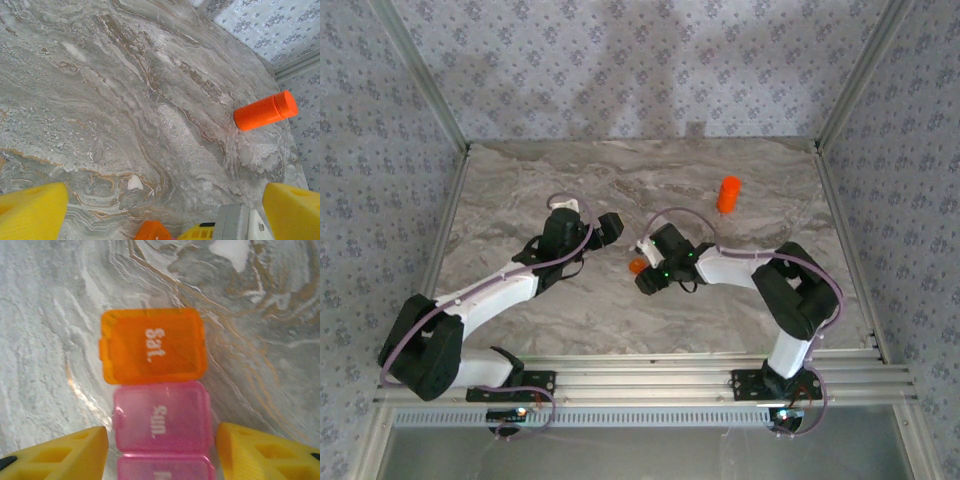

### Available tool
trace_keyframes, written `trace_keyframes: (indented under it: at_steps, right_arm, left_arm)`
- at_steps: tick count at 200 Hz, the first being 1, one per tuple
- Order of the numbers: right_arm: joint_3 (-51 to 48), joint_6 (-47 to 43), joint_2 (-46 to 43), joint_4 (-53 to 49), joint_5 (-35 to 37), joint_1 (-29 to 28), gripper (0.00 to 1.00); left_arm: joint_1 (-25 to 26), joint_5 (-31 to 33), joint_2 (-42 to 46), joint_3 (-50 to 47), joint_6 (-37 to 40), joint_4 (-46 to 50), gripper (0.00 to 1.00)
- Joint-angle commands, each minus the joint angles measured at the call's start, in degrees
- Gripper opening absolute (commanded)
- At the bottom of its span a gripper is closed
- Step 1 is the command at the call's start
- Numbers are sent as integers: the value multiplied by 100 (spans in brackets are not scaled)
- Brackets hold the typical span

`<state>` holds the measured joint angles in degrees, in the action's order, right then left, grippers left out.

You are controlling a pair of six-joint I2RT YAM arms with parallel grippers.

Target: Sort the pills into containers

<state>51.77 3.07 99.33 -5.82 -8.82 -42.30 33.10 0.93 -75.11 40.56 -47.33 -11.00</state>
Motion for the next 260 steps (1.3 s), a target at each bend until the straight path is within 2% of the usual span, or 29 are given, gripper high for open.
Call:
trace_keyframes:
  at_steps: [1, 35, 71, 104, 135, 169, 222, 260]
  right_arm:
    - [-235, 260, -197, -616, 643, 240, 60]
    - [-365, 555, -426, -681, 765, 730, 58]
    - [-491, 587, -914, -769, 210, 982, 58]
    - [-604, 838, -1295, -754, -203, 1258, 58]
    - [-366, 1122, -1171, -746, -320, 1553, 61]
    - [141, 1148, -749, -897, -178, 1526, 62]
    - [683, 1039, -169, -972, -78, 1360, 62]
    - [791, 937, 55, -1012, 25, 1183, 63]
  left_arm:
    - [-24, -10, 18, 44, 126, 37, 99]
    - [-26, -31, -21, 100, 187, 105, 99]
    - [-29, -36, -30, 212, 369, 366, 99]
    - [-20, 51, -69, 360, 803, 856, 99]
    - [10, 302, -198, 582, 1418, 1489, 99]
    - [180, 762, -432, 893, 2150, 2065, 99]
    - [659, 1513, -956, 1254, 3032, 2357, 99]
    - [860, 1430, -1298, 1397, 3273, 2214, 98]
